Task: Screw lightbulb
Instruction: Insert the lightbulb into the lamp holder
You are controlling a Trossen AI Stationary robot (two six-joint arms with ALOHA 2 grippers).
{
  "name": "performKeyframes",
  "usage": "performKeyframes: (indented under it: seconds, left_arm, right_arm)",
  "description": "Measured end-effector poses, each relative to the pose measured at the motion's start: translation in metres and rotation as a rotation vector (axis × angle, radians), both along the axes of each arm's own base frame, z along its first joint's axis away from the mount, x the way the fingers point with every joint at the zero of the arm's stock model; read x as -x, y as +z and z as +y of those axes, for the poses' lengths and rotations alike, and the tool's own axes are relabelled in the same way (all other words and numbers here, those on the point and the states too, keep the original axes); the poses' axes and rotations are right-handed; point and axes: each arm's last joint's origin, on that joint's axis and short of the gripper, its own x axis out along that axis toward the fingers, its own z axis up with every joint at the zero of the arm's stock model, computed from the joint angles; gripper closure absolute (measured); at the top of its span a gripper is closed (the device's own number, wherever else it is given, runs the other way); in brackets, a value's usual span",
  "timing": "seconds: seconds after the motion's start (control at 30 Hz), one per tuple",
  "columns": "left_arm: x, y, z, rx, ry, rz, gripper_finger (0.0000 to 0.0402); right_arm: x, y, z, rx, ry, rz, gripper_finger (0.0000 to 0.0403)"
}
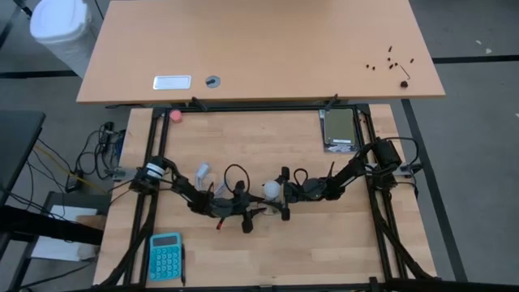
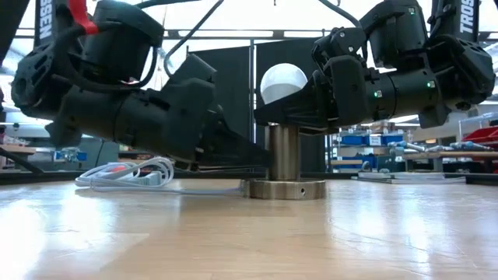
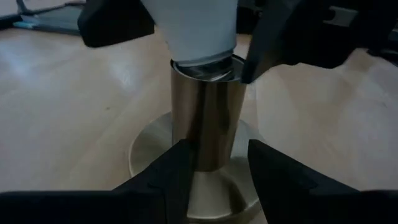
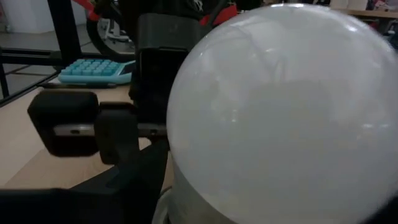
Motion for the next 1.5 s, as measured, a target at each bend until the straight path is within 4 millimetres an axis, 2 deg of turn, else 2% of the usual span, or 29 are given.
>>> performKeyframes:
  seconds: [0.23, 0.6, 0.77, 0.97, 1.27, 1.5]
  left_arm:
    - [-0.005, -0.002, 0.001, -0.027, 0.057, 0.020, 0.0204]
    - [-0.012, 0.004, -0.002, 0.013, 0.052, -0.014, 0.0079]
    - [-0.019, 0.008, -0.003, -0.016, 0.054, -0.013, 0.0053]
    - [-0.024, 0.004, 0.005, -0.032, 0.092, 0.030, 0.0063]
    - [-0.029, -0.011, 0.009, -0.042, 0.097, 0.057, 0.0119]
    - [-0.034, -0.014, 0.008, -0.049, 0.095, 0.052, 0.0165]
  right_arm:
    - [0.000, 0.000, 0.000, -0.005, -0.001, 0.000, 0.0097]
    - [0.000, 0.000, 0.000, 0.000, -0.001, 0.000, 0.0097]
    - [0.000, 0.000, 0.000, 0.001, -0.001, 0.000, 0.0097]
    - [0.000, 0.000, 0.000, 0.001, -0.001, 0.000, 0.0097]
    - [0.000, -0.001, 0.000, 0.005, -0.001, 0.006, 0.0097]
    - [0.000, -0.001, 0.000, 0.006, -0.001, 0.003, 0.0097]
